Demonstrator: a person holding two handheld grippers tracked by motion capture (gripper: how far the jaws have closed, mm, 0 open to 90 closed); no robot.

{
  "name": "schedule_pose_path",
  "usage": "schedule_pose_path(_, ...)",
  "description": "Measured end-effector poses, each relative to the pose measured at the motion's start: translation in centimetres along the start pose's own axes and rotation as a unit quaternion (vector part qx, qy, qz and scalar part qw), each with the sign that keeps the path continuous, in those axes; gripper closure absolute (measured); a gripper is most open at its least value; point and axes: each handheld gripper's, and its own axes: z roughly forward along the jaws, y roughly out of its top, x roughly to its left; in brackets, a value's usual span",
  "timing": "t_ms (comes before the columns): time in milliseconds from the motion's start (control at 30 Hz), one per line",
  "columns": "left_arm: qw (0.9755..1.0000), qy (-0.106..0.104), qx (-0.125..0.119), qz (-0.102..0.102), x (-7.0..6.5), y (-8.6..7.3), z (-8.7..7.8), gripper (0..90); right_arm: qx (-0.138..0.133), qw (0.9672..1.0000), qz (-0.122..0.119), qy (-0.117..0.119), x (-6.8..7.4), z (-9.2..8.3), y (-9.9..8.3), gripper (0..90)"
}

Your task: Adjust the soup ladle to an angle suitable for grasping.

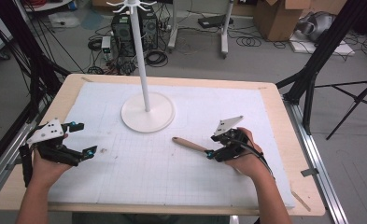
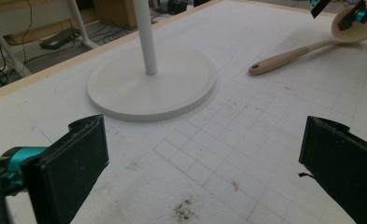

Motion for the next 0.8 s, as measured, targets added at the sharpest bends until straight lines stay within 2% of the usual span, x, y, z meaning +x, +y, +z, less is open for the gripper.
schedule_pose_path(67,1.0000,0.002,0.001,0.001,-0.1,0.1,0.0,1.7,-0.008,0.9999,0.005,-0.006,0.2,-0.5,-0.2,32.5)
schedule_pose_path(100,1.0000,0.003,0.002,0.004,-0.1,0.1,0.0,1.7,-0.029,0.9995,-0.002,-0.012,0.5,-1.2,-0.5,29.4)
schedule_pose_path(167,1.0000,0.002,0.002,0.004,-0.1,0.2,0.0,1.7,-0.051,0.9986,0.003,-0.011,0.7,-1.7,-0.8,28.2)
schedule_pose_path(267,1.0000,0.002,0.004,0.005,-0.2,0.2,0.1,1.7,-0.066,0.9977,0.005,-0.017,0.9,-2.2,-1.2,25.4)
schedule_pose_path(300,1.0000,0.002,0.005,0.004,-0.3,0.2,0.2,1.7,-0.078,0.9966,0.009,-0.022,1.0,-2.5,-1.6,20.4)
schedule_pose_path(467,1.0000,0.002,0.004,0.004,-0.3,0.2,0.1,1.7,-0.093,0.9951,0.017,-0.030,1.1,-2.9,-2.5,16.6)
schedule_pose_path(567,1.0000,0.000,0.004,0.003,-0.3,0.2,0.1,1.7,-0.120,0.9918,0.031,-0.031,1.1,-3.2,-3.5,10.8)
schedule_pose_path(667,0.9999,-0.002,0.008,0.007,-0.4,0.3,0.2,1.7,-0.127,0.9905,0.043,-0.029,1.1,-3.3,-4.1,5.7)
schedule_pose_path(800,0.9999,-0.004,0.003,0.010,-0.5,0.6,0.1,1.7,-0.137,0.9890,0.046,-0.031,1.3,-3.4,-4.3,0.0)
